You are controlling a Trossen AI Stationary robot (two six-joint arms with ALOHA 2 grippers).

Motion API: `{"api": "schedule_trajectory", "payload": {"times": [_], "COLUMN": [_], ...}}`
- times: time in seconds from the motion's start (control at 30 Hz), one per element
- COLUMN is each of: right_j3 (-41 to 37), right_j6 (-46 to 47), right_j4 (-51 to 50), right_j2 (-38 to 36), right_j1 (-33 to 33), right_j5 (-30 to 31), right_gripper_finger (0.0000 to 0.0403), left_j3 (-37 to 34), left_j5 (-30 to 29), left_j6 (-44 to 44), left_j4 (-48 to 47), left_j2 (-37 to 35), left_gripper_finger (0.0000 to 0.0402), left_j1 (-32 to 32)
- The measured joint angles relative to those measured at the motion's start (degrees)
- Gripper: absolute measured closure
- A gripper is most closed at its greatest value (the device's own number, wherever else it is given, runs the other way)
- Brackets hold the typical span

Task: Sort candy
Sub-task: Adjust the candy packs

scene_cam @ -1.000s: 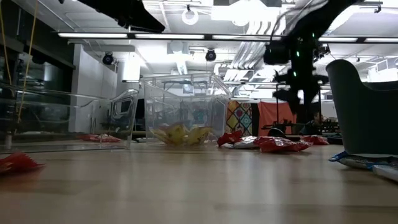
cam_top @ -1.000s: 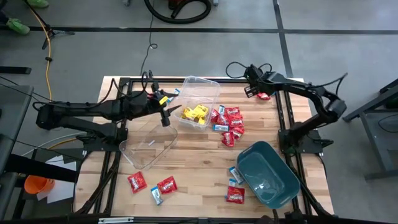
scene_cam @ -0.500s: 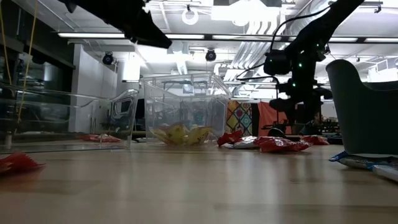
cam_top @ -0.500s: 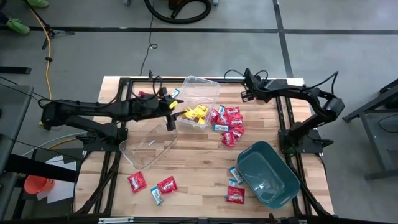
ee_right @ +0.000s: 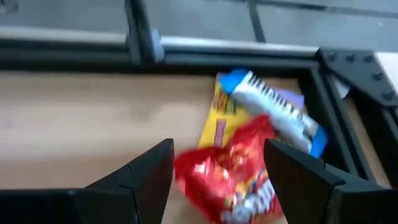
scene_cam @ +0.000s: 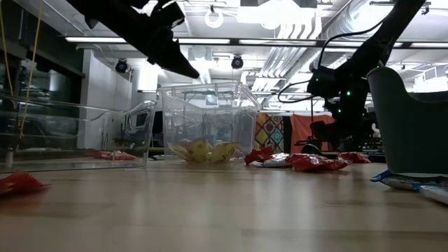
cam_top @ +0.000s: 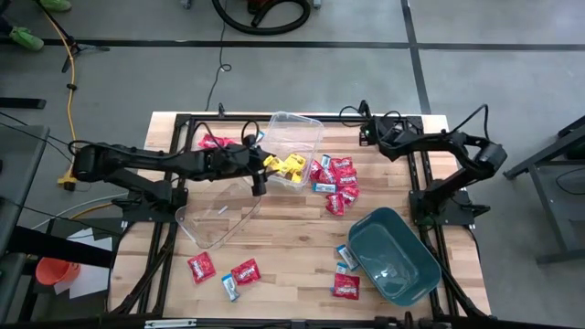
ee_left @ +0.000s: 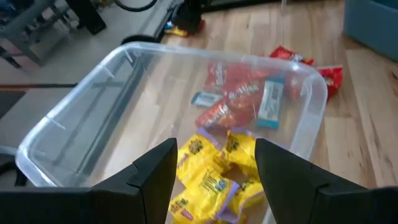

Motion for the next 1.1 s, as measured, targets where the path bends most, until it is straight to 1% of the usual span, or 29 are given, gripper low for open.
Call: {"api": "schedule_trajectory", "payload": {"times": [0.1, 0.3, 0.57, 0.7, 0.87, 1.0, 1.1], "right_j3": [-0.02, -0.27, -0.41, -0.41, -0.41, -0.41, -0.39], "right_j6": [1.03, 2.68, 4.27, 4.29, 4.24, 2.97, -0.21], "right_j4": [0.78, 1.33, 1.06, 0.87, 0.88, 2.01, 6.83], "right_j2": [0.00, 0.00, 0.61, 2.70, 4.64, 4.76, 4.74], "right_j1": [-0.87, -2.02, -2.44, -1.95, -0.28, 1.23, 2.91], "right_j5": [2.66, 4.68, 4.48, 2.16, -0.76, -7.38, -11.89], "right_gripper_finger": [0.0158, 0.0159, 0.0188, 0.0201, 0.0203, 0.0204, 0.0204], "left_j3": [0.00, 0.00, 0.00, 0.00, 0.00, 0.00, 0.00], "left_j5": [-0.12, -0.52, -0.59, -0.57, -0.57, -0.57, -0.57], "left_j6": [0.59, 1.63, 0.84, 0.69, 0.58, 0.58, 0.58], "left_j4": [0.64, 1.47, 1.42, 1.42, 1.33, 1.32, 1.31], "left_j2": [-0.42, -0.42, -0.42, -0.42, -0.42, -0.42, -0.42], "left_gripper_finger": [0.0197, 0.0197, 0.0197, 0.0197, 0.0197, 0.0197, 0.0197], "left_j1": [0.02, 0.33, 1.55, 1.53, 1.53, 1.53, 1.53]}}
